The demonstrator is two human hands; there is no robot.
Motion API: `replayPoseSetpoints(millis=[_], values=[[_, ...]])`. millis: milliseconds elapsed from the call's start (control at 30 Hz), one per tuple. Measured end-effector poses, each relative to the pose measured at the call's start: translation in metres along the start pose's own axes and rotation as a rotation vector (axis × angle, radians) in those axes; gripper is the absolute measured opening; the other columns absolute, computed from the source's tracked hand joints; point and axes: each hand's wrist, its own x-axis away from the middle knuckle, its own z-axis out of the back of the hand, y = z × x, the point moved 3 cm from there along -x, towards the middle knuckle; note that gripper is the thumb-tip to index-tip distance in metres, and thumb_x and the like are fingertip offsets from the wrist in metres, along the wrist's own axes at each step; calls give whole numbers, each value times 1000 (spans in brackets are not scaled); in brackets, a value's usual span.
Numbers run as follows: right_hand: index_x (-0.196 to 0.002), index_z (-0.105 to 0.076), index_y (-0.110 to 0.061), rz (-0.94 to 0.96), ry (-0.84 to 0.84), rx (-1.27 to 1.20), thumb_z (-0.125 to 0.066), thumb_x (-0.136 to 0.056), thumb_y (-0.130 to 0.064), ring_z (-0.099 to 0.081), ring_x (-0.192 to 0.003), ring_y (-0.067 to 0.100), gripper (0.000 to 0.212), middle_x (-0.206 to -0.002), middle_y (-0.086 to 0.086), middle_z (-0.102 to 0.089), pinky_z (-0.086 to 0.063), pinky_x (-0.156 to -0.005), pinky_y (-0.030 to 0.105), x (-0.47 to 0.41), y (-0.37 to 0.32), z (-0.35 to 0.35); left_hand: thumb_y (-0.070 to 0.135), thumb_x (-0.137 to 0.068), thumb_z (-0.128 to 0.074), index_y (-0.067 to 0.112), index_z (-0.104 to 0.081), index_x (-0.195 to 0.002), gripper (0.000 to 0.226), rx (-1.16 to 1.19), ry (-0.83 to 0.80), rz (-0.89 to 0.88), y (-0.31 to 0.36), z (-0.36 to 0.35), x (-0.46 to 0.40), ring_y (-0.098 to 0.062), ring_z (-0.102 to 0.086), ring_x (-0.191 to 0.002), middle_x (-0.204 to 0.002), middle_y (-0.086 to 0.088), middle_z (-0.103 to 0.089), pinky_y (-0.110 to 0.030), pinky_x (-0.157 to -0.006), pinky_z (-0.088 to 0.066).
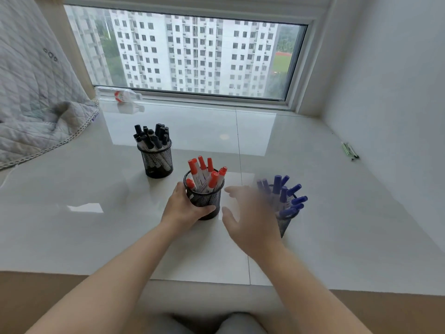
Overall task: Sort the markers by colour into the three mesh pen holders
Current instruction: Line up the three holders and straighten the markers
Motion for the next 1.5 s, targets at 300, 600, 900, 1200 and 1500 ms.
replayPoseSetpoints(millis=[300, 600, 900, 1200, 1500], values=[[-124, -46, -21, -564, -117, -497, -62, -83, -37, -58, -97, 11, 47, -109, -7, -57, -48, -82, 28, 39, 12, -29, 50, -50, -81, 28, -43, -105, 71, 33, -44, -40, 5, -1, 66, -10, -55, -96, -105, 10, -55, -18, -68, -39], [-114, -51, -26, -517, -27, -508, -64, -83, -41, -58, -96, 7, 37, -105, -13, -59, -46, -77, 21, 53, 13, -19, 48, -54, -82, 26, -45, -117, 77, 85, -1, -69, 9, -9, 95, -11, -55, -102, -113, 7, -53, -22, -79, -48], [-112, -53, -24, -416, 87, -412, -65, -84, -28, -56, -79, 4, 31, -89, -9, -55, -43, -66, 15, 44, 20, 0, 76, -69, -49, 22, -40, -129, 81, 539, -31, 55, 22, 24, 90, -4, -50, -112, -134, 2, -46, -37, -104, -38], [-112, -61, -19, -101, 16, -156, -61, -88, -23, -48, -58, 6, 24, -84, -6, -55, -45, -59, 25, 27, 12, 16, 35, -88, -57, 18, -61, -113, 31, -49, -14, -104, 67, 43, 54, -11, -62, -91, -98, 3, -68, -32, -79, -53], [-106, -56, -24, -154, -286, -66, -56, -90, -26, -52, -73, 7, 16, -85, -14, -56, -48, -69, 29, 8, 17, 13, 34, -82, -62, 23, -68, -95, 18, -246, -53, -83, 73, 43, 38, -12, -62, -83, -92, 3, -70, -28, -71, -52]])
